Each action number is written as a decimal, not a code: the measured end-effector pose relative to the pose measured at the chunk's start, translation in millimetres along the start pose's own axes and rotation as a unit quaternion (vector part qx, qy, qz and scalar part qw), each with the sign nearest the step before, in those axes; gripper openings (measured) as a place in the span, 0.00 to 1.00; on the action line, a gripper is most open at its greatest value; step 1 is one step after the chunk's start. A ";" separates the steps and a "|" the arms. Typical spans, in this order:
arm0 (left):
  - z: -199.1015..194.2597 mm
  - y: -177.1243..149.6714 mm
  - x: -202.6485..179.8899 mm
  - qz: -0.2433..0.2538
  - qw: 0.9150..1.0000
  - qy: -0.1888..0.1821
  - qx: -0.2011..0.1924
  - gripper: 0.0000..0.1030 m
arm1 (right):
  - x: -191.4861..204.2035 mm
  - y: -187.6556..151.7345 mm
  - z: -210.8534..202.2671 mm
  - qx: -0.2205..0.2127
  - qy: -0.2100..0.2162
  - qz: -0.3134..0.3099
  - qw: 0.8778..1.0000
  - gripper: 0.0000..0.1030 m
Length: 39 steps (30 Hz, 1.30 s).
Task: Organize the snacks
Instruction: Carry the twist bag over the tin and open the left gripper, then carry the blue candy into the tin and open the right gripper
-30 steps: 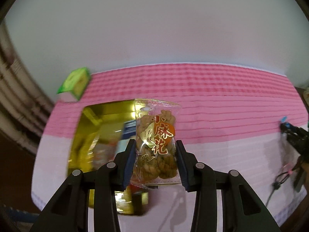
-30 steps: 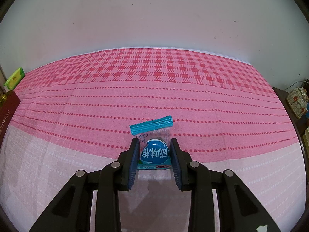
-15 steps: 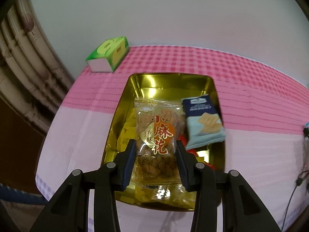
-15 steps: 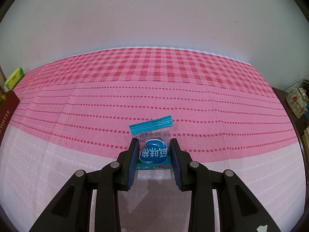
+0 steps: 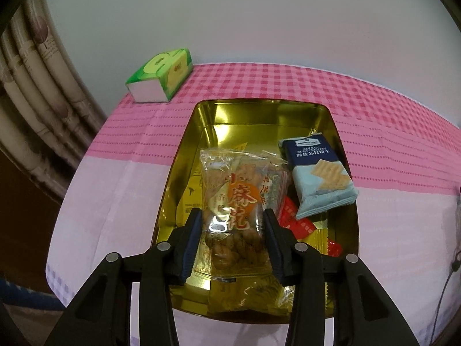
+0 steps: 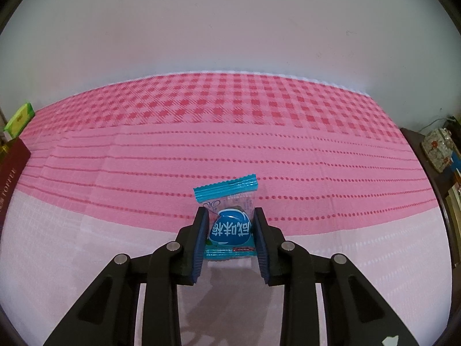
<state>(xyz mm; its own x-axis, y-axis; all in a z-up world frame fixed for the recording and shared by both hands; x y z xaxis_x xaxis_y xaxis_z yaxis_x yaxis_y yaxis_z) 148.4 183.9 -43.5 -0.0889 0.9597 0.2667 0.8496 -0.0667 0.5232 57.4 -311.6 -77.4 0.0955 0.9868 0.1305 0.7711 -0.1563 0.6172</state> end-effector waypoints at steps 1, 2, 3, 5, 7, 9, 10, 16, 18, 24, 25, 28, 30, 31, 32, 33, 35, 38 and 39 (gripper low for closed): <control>0.4 -0.4 0.4 -0.003 1.000 -0.004 0.002 0.50 | 4.1 0.3 -3.0 -0.001 0.007 0.001 1.000 0.27; 0.2 -0.5 0.7 -0.005 1.000 -0.007 0.005 0.55 | 9.0 1.0 -6.1 -0.004 0.013 0.000 1.000 0.27; 0.1 -1.0 1.9 -0.009 1.000 -0.012 0.006 0.64 | 14.6 2.1 -9.4 -0.006 0.015 -0.004 1.000 0.27; -3.4 -2.7 3.3 -0.011 1.000 -0.018 -0.001 0.70 | 29.8 4.6 -15.1 -0.009 0.027 -0.015 0.999 0.27; -8.1 -3.6 4.2 -0.005 1.000 -0.017 -0.011 0.70 | 47.0 7.8 -18.2 -0.013 0.036 -0.026 0.999 0.27; -11.7 -5.1 6.5 -0.001 1.000 -0.012 -0.014 0.72 | 65.6 10.3 -20.8 -0.015 0.049 -0.038 0.998 0.27; -14.4 -6.0 7.9 0.000 1.000 -0.009 -0.016 0.72 | 77.6 12.1 -22.0 -0.016 0.055 -0.046 0.997 0.27; -34.9 -16.1 24.8 -0.013 0.999 0.004 -0.030 0.77 | 145.7 21.6 -25.9 -0.016 0.110 -0.077 0.991 0.27; -42.5 -20.5 31.1 -0.017 0.999 0.008 -0.039 0.79 | 173.0 24.4 -27.3 -0.017 0.131 -0.089 0.987 0.27; -59.4 -32.9 47.7 -0.016 0.998 0.033 -0.056 0.84 | 250.6 31.7 -27.7 -0.013 0.186 -0.121 0.975 0.27; -60.5 -35.4 50.7 -0.017 0.998 0.036 -0.056 0.84 | 263.0 32.0 -27.7 -0.013 0.193 -0.126 0.973 0.27; -60.9 -41.7 58.2 -0.022 0.998 0.036 -0.049 0.84 | 299.4 32.1 -26.4 -0.008 0.216 -0.142 0.966 0.27; -60.1 -46.6 63.5 -0.025 0.998 0.039 -0.044 0.84 | 322.8 32.0 -24.9 -0.004 0.227 -0.155 0.961 0.27; -59.9 -49.2 66.7 -0.028 0.998 0.041 -0.043 0.84 | 332.8 31.8 -24.8 -0.002 0.231 -0.160 0.960 0.27; -60.0 -51.3 69.2 -0.030 0.998 0.044 -0.043 0.84 | 341.4 32.0 -24.3 -0.001 0.235 -0.164 0.958 0.27; -59.9 -53.7 71.3 -0.032 0.997 0.049 -0.043 0.84 | 351.9 31.9 -22.4 0.004 0.239 -0.168 0.956 0.27; -58.8 -57.2 75.8 -0.034 0.997 0.053 -0.042 0.84 | 364.4 30.9 -18.5 0.010 0.242 -0.176 0.954 0.27; -56.1 -59.9 81.9 -0.044 0.997 0.049 -0.037 0.84 | 383.7 31.8 -9.1 0.021 0.242 -0.186 0.952 0.27; -55.5 -59.9 82.7 -0.047 0.997 0.048 -0.036 0.84 | 389.8 31.6 -5.9 0.024 0.240 -0.188 0.952 0.27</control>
<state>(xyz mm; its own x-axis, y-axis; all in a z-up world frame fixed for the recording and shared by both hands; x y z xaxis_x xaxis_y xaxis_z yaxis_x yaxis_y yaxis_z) 61.3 252.1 -7.9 -0.2194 0.9321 0.2882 0.7963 0.0003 0.6050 115.3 67.9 -2.5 -0.4835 0.8377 0.2541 0.7225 0.2179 0.6561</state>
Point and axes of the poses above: each gripper's, at about its wrist camera, not at the fingertips, and z roughly the way its jaws point, x to its left, y to its top, the point moved 2 cm from there along z, roughly the way its jaws point, and after that the axes turned 11 degrees about y, right-handed, at the moved point
